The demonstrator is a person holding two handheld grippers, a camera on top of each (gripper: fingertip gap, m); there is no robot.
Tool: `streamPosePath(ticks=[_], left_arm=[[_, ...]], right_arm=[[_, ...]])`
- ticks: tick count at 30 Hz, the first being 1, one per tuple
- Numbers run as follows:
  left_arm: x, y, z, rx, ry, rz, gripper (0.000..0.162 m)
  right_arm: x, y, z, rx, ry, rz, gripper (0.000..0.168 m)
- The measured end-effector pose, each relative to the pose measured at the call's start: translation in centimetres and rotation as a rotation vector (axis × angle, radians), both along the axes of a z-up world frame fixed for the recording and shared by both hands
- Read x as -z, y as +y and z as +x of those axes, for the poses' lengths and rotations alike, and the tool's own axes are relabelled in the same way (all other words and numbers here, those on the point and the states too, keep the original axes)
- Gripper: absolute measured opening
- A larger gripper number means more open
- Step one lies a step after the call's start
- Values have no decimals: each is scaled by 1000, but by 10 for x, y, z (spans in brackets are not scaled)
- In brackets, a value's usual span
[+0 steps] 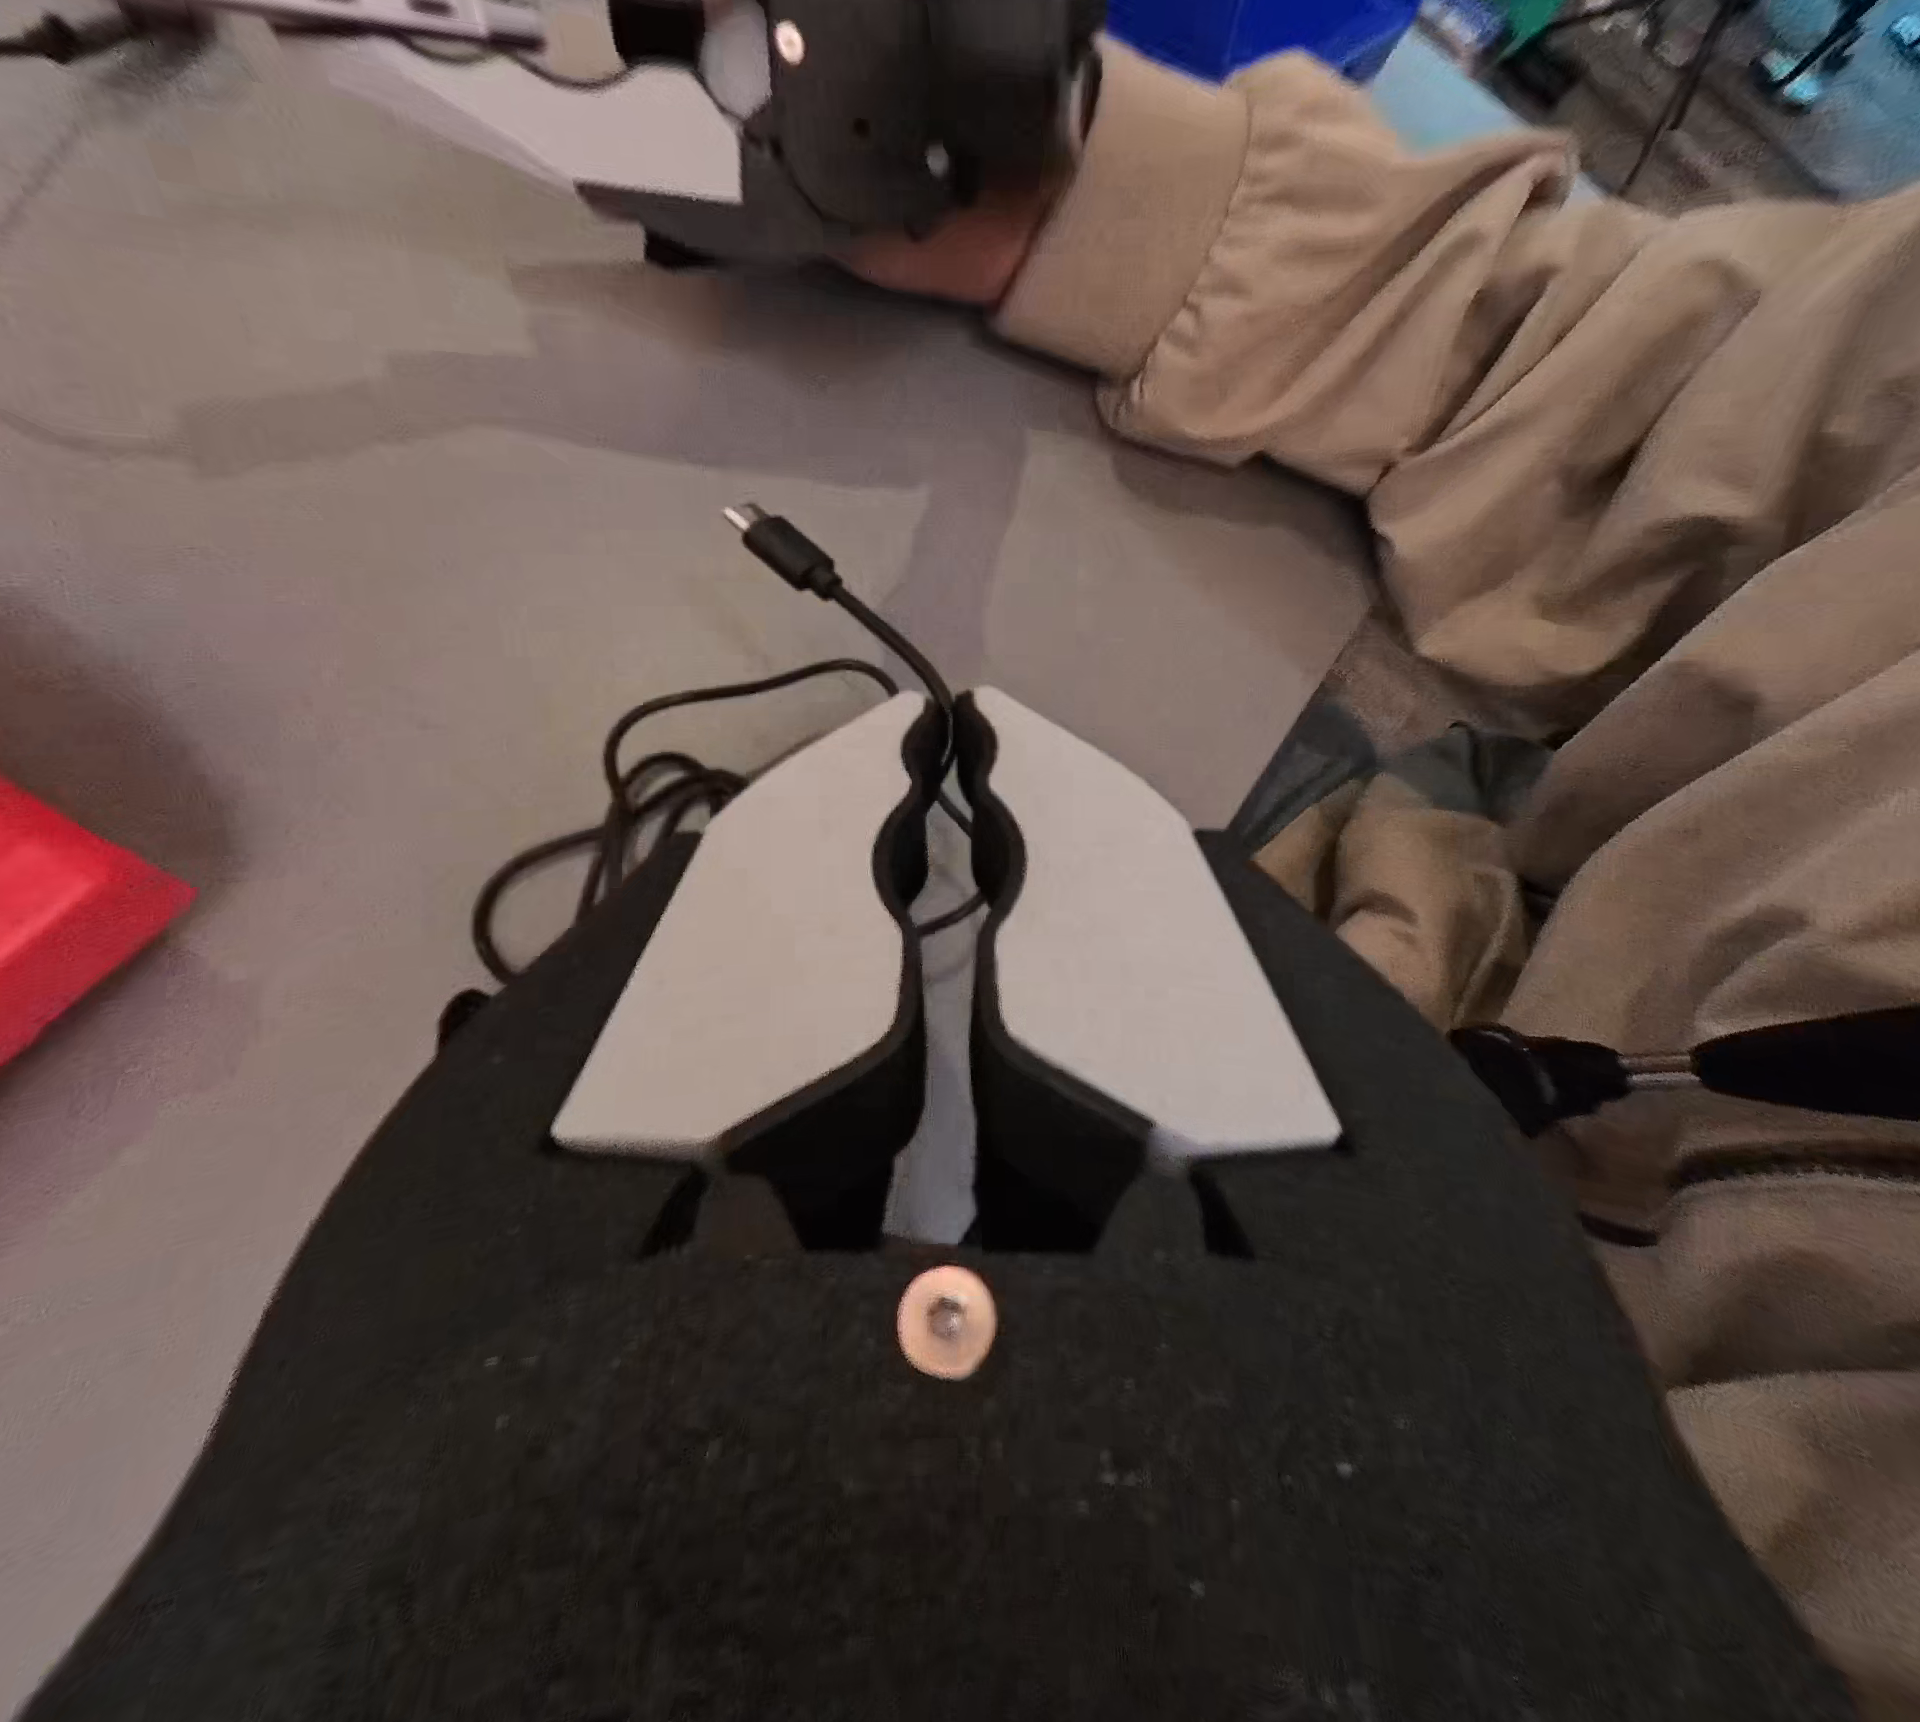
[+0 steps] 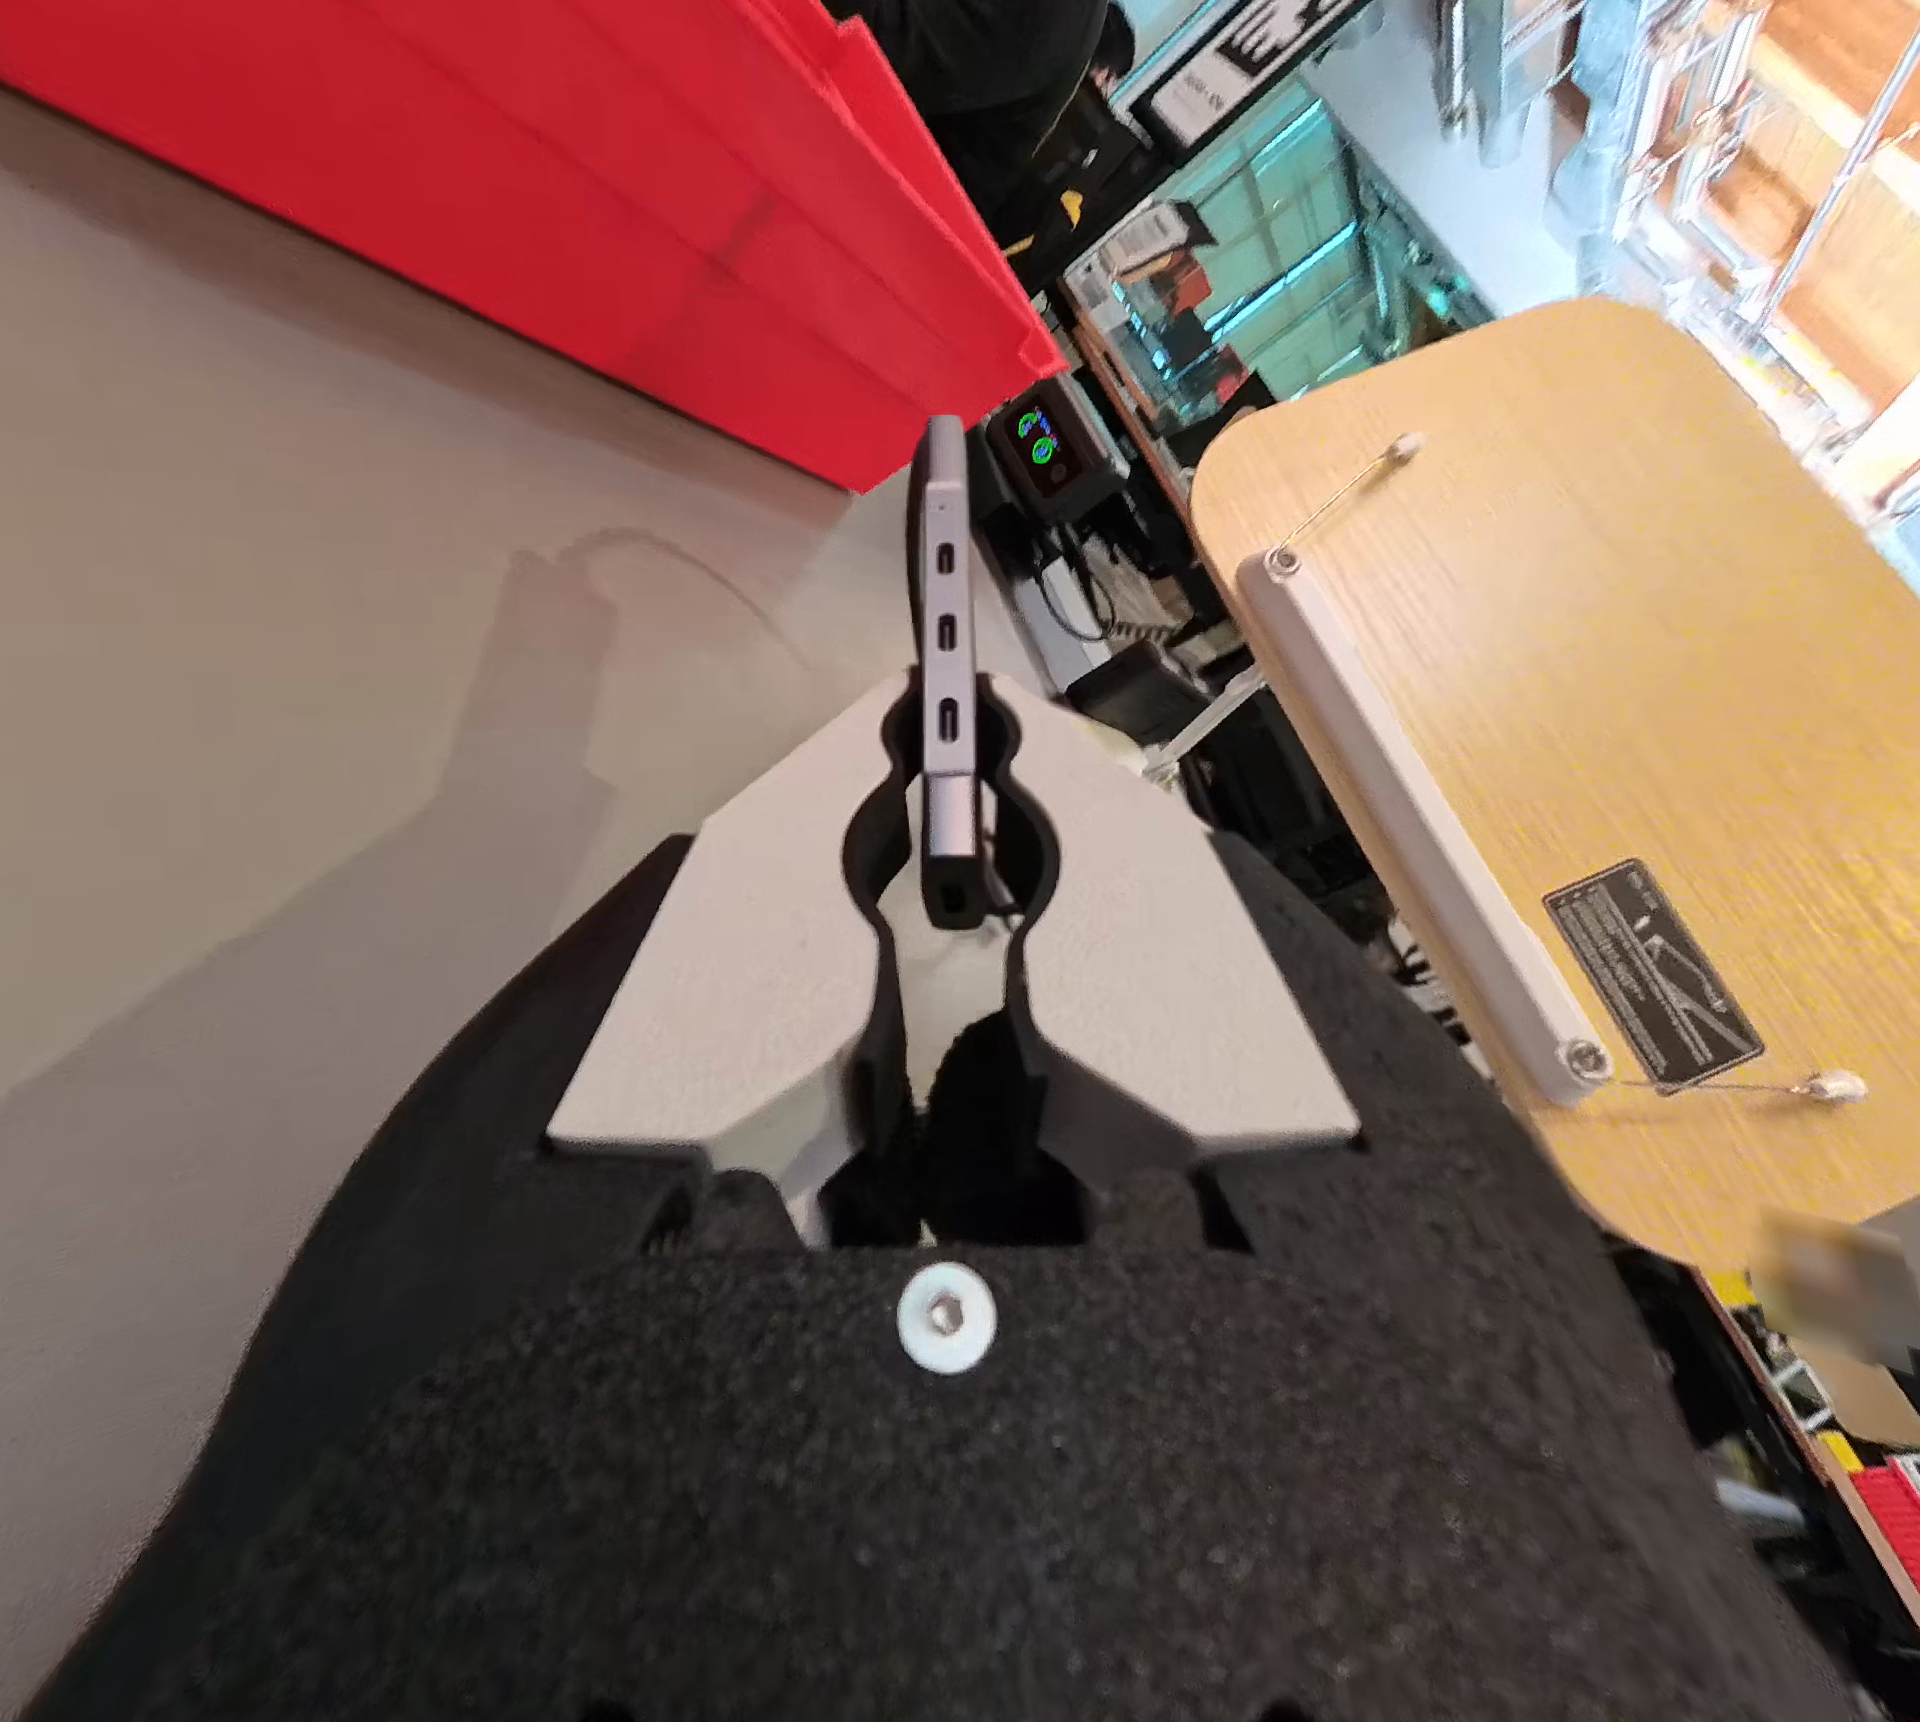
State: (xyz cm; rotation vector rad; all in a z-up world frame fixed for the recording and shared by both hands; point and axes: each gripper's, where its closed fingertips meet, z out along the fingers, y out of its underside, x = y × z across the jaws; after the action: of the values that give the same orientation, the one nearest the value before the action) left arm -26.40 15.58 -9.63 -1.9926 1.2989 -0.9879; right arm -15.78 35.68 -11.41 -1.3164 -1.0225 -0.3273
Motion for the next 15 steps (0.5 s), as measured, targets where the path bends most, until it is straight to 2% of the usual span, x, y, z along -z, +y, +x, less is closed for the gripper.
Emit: streamPosePath(ticks=[1,3,9,15], left_arm=[[-11,10,0,18,-42,-32,2],[-27,25,4,78,-91,-91,2],[-30,64,34,199,6,38,2],[-21,95,47,130,70,86,2]], right_arm=[[-5,-3,-2,-16,8,30,7],[-18,-9,-4,-32,14,103,7],[-29,-19,-10,-55,-34,206,8],[-20,-15,-10,-18,-106,182,7]])
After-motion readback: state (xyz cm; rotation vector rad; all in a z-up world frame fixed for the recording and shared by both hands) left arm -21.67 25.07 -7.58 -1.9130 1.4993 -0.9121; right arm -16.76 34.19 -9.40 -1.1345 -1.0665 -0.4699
